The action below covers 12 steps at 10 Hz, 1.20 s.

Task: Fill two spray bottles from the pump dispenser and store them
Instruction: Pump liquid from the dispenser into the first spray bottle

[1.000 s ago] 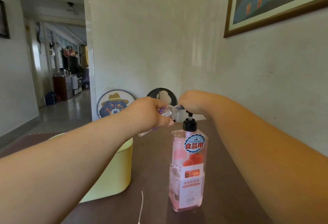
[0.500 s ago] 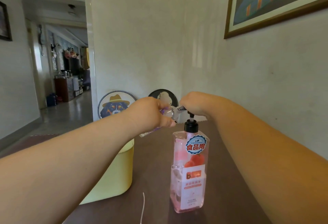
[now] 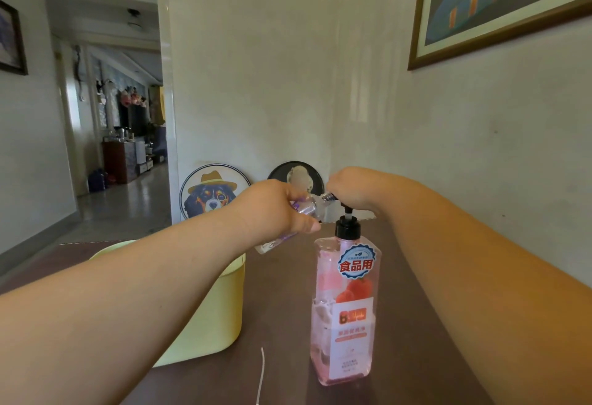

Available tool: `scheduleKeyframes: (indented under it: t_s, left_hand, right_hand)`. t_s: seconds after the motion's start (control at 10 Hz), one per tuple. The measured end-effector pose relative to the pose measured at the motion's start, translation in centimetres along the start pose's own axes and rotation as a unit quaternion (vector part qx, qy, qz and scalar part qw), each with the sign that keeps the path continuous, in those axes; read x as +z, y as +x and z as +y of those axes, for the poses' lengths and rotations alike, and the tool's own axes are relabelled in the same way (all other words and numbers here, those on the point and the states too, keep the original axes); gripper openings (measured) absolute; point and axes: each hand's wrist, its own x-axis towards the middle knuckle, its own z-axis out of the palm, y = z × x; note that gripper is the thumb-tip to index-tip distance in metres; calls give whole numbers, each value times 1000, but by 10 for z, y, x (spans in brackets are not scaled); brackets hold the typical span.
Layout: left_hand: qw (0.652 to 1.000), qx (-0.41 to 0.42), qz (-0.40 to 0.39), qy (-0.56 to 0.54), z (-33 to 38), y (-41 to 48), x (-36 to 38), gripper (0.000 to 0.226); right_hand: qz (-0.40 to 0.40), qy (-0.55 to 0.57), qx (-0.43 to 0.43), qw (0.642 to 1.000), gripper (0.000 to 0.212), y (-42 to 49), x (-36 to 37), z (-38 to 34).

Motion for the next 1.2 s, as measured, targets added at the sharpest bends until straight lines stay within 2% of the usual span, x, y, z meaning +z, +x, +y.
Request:
scheduleKeyframes:
  t_s: [0.1,0.2,0.3,0.4,0.6,0.7,1.0,1.2]
  left_hand:
    - [1000,-2,-8,-13,0,0,3,61]
    - [999,2,-32,-18,-2,-1,9,62]
    - [999,2,-35,-9,-3,0,9,63]
    - [1000,-1,-30,9,0,-1,3,63]
    - [1000,0,-13,16,4,-1,-4,56]
    - [999,-3,-41,14,2,-1,4,61]
    - [1000,-2,-21,16,6,0,-5,57]
    - [999,-7,-44,13,0,-2,5,61]
  right_hand:
    - [16,-15,-24,999,35,0,4,2]
    - [-19,-35,-40,998,35,2,15,5]
    - [-17,-17,-4,1000,31,-2,17,3]
    - [-17,-21,-10,1000,30,-2,10,2]
    - [16,45,-6,999,33,1,7,3]
    - [-23,-52,-52,997,35,1,14,6]
    - [-8,-40,-37,998,30,1,1,5]
    - [-27,-90,-60,994,30,4,19,3]
